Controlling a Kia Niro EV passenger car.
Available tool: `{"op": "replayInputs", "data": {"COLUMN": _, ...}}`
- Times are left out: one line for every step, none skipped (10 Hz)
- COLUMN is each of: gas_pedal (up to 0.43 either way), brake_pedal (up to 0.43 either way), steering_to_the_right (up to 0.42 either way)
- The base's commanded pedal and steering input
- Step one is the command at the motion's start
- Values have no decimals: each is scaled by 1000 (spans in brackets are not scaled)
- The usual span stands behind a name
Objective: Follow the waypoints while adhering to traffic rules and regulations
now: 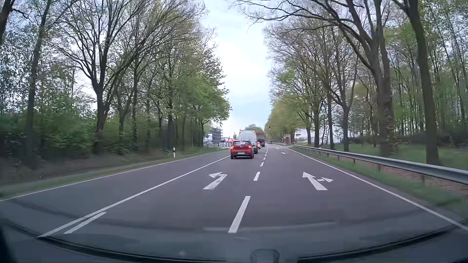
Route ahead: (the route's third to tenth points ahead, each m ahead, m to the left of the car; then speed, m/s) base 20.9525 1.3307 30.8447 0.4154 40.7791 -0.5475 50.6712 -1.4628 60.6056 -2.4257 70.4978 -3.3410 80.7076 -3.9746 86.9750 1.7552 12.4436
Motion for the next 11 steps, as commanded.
{"op": "replayInputs", "data": {"gas_pedal": 0, "brake_pedal": 274, "steering_to_the_right": -23}}
{"op": "replayInputs", "data": {"gas_pedal": 0, "brake_pedal": 262, "steering_to_the_right": -19}}
{"op": "replayInputs", "data": {"gas_pedal": 0, "brake_pedal": 262, "steering_to_the_right": -14}}
{"op": "replayInputs", "data": {"gas_pedal": 0, "brake_pedal": 262, "steering_to_the_right": -12}}
{"op": "replayInputs", "data": {"gas_pedal": 0, "brake_pedal": 268, "steering_to_the_right": -10}}
{"op": "replayInputs", "data": {"gas_pedal": 0, "brake_pedal": 280, "steering_to_the_right": -7}}
{"op": "replayInputs", "data": {"gas_pedal": 0, "brake_pedal": 287, "steering_to_the_right": -4}}
{"op": "replayInputs", "data": {"gas_pedal": 0, "brake_pedal": 287, "steering_to_the_right": 0}}
{"op": "replayInputs", "data": {"gas_pedal": 0, "brake_pedal": 293, "steering_to_the_right": 4}}
{"op": "replayInputs", "data": {"gas_pedal": 0, "brake_pedal": 293, "steering_to_the_right": 5}}
{"op": "replayInputs", "data": {"gas_pedal": 0, "brake_pedal": 305, "steering_to_the_right": 9}}
